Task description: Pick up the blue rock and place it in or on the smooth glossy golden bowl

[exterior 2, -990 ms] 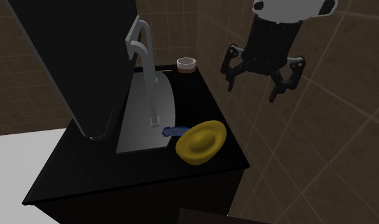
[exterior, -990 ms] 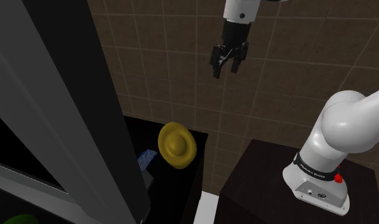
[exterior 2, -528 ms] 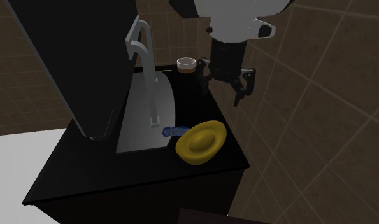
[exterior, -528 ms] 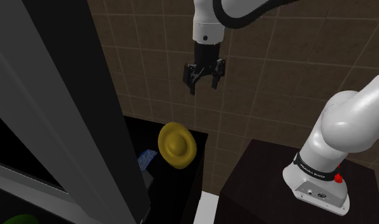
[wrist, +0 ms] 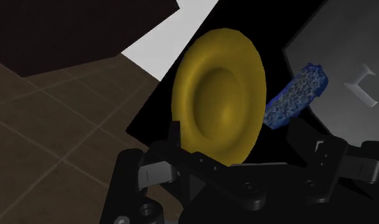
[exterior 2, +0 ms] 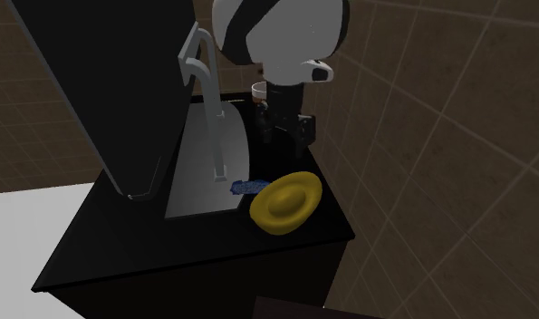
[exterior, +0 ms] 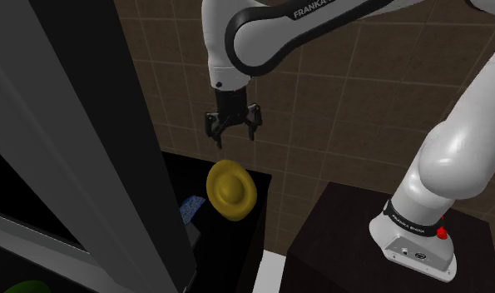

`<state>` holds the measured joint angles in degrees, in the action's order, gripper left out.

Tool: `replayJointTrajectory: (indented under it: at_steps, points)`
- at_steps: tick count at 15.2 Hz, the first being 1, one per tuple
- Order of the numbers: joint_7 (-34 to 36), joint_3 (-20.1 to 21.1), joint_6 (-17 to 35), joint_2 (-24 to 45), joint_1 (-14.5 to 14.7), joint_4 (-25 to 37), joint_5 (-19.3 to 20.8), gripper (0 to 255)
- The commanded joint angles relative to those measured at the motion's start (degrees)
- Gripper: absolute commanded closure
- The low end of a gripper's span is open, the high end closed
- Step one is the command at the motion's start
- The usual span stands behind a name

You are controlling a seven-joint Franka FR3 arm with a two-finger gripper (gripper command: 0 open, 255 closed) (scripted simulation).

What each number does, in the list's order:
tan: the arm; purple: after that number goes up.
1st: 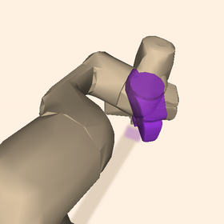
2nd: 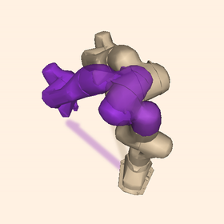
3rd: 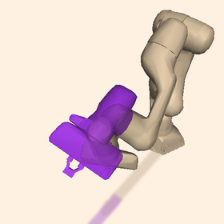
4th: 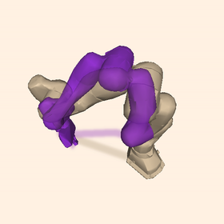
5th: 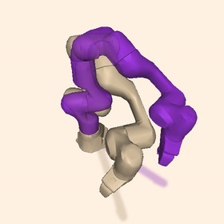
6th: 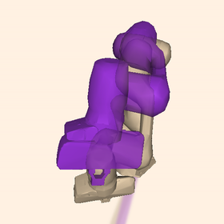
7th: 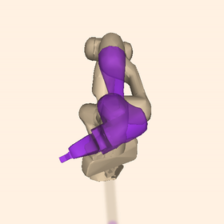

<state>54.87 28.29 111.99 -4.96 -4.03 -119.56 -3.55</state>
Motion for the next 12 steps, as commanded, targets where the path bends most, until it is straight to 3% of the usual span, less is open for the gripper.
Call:
replayJointTrajectory:
  at_steps: [1, 6, 12]
  points:
    - [5.46, 1.30, 0.48, 5.52, 0.36, 3.34, 2.33, 0]
    - [16.82, 1.46, 0.06, 19.46, 3.21, 13.16, 8.27, 0]
    - [26.84, -1.45, -2.80, 35.65, 8.72, 27.95, 12.73, 0]
